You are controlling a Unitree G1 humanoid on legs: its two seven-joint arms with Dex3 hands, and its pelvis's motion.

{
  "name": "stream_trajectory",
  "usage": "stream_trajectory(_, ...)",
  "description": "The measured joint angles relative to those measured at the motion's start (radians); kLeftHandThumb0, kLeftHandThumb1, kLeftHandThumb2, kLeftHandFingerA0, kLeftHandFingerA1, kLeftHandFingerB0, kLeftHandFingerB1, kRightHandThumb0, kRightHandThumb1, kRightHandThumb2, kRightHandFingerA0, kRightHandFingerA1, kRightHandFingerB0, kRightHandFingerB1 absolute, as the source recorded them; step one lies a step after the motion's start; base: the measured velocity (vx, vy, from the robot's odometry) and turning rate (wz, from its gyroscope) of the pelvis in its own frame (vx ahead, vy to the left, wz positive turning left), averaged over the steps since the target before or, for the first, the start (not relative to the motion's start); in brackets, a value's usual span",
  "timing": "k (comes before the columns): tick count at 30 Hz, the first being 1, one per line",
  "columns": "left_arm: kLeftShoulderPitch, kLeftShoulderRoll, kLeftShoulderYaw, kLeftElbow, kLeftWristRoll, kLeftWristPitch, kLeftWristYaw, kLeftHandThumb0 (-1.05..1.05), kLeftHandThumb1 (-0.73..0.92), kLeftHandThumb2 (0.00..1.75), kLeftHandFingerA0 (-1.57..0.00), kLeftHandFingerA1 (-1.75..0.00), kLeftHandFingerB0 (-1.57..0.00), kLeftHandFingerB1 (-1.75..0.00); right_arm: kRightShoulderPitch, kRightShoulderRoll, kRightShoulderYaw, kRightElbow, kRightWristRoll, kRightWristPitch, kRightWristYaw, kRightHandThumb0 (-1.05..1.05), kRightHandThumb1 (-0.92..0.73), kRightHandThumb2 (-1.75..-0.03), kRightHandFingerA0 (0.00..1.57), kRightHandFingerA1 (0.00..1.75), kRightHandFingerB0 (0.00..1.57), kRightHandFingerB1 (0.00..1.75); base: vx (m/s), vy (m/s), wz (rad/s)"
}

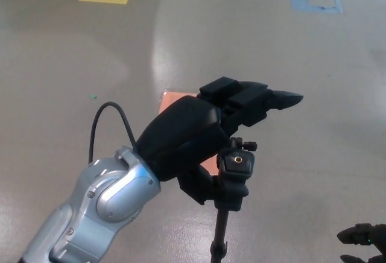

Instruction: The robot uses its left hand to grab the top of a phone stand kept on the floor and rotates it anti-clockwise

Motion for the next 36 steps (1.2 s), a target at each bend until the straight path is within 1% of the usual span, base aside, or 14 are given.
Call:
stream_trajectory(12,0.0,0.002,0.0,0.031,0.001,-0.026,0.008,-0.29,0.23,0.81,0.0,-0.48,-0.01,-0.48,-0.006,0.0,0.001,0.0,0.0,0.006,0.003,-0.55,-0.77,-0.65,0.56,0.42,0.19,0.3,0.0,0.0,0.0)
stream_trajectory(13,0.0,0.002,0.0,0.033,0.001,-0.027,0.009,-0.48,0.43,0.53,-0.16,-0.3,-0.19,-0.32,-0.006,0.0,0.001,0.0,0.0,0.007,0.003,-0.6,-0.64,-0.88,0.52,0.55,0.17,0.42,0.0,0.0,0.0)
stream_trajectory(14,0.0,0.002,0.0,0.035,0.002,-0.028,0.01,-0.48,0.43,0.53,-0.19,-0.31,-0.21,-0.33,-0.006,0.0,0.001,0.0,0.0,0.007,0.003,-0.54,-0.77,-0.62,0.58,0.41,0.21,0.3,0.0,0.0,0.0)
stream_trajectory(16,0.0,0.002,0.0,0.04,0.002,-0.029,0.011,-0.48,0.43,0.53,-0.19,-0.31,-0.21,-0.33,-0.006,0.0,0.001,0.0,0.0,0.008,0.003,-0.54,-0.77,-0.62,0.58,0.41,0.21,0.3,0.0,0.0,0.0)
stream_trajectory(17,0.0,0.002,0.0,0.042,0.002,-0.03,0.012,-0.26,0.25,0.83,-0.06,-0.51,-0.07,-0.5,-0.006,0.0,0.001,0.0,0.0,0.008,0.003,-0.54,-0.77,-0.63,0.59,0.42,0.21,0.3,0.0,0.0,0.0)
stream_trajectory(18,0.0,0.001,0.0,0.047,0.002,-0.035,0.014,-0.26,0.25,0.83,-0.06,-0.51,-0.07,-0.5,-0.006,0.0,0.001,0.0,0.0,0.008,0.003,-0.54,-0.77,-0.63,0.59,0.42,0.21,0.3,0.0,0.0,0.0)
stream_trajectory(19,0.0,0.001,0.0,0.049,0.002,-0.037,0.015,-0.41,0.5,0.55,-0.28,-0.32,-0.31,-0.34,-0.006,0.0,0.001,0.0,0.0,0.008,0.003,-0.54,-0.78,-0.63,0.57,0.4,0.19,0.29,0.0,0.0,0.0)
stream_trajectory(22,0.001,-0.003,0.0,0.06,0.003,-0.047,0.025,-0.37,0.53,0.56,-0.31,-0.33,-0.35,-0.35,-0.006,0.0,0.001,-0.001,0.0,0.009,0.003,-0.55,-0.78,-0.63,0.57,0.41,0.19,0.29,0.0,0.0,0.0)
stream_trajectory(24,0.001,-0.008,0.0,0.067,0.003,-0.053,0.033,-0.31,0.66,0.6,-0.41,-0.35,-0.49,-0.37,-0.006,0.0,0.001,-0.003,0.0,0.009,0.003,-0.53,-0.78,-0.63,0.57,0.41,0.19,0.29,0.0,0.0,0.0)
stream_trajectory(26,0.005,-0.016,0.0,0.079,0.006,-0.065,0.05,-0.27,0.7,0.61,-0.51,-0.38,-0.57,-0.38,-0.006,0.0,0.001,-0.006,0.0,0.009,0.004,-0.54,-0.78,-0.63,0.57,0.41,0.18,0.29,0.0,0.0,0.0)
stream_trajectory(28,0.013,-0.024,0.003,0.092,0.01,-0.084,0.072,-0.13,0.73,0.62,-0.97,-0.63,-0.76,-0.44,-0.006,0.0,0.001,-0.007,0.0,0.009,0.007,-0.53,-0.78,-0.63,0.57,0.42,0.19,0.29,0.0,0.0,0.0)
stream_trajectory(31,0.018,-0.035,0.01,0.113,0.01,-0.111,0.098,-0.12,0.74,0.62,-1.0,-0.77,-0.79,-0.45,-0.006,-0.001,0.002,-0.01,-0.001,0.009,0.008,-0.53,-0.78,-0.63,0.58,0.41,0.19,0.29,0.0,0.0,0.0)
stream_trajectory(34,0.019,-0.046,0.014,0.13,0.011,-0.139,0.127,-0.15,0.73,0.62,-0.89,-1.02,-0.88,-0.48,-0.006,-0.001,0.004,-0.012,-0.001,0.009,0.008,-0.52,-0.78,-0.63,0.58,0.42,0.19,0.29,0.0,0.0,0.0)
stream_trajectory(36,0.019,-0.049,0.015,0.133,0.012,-0.149,0.135,-0.19,0.73,0.62,-0.9,-0.99,-0.94,-0.5,-0.006,-0.002,0.005,-0.012,-0.001,0.009,0.009,-0.53,-0.78,-0.63,0.59,0.41,0.2,0.29,0.0,0.0,0.0)
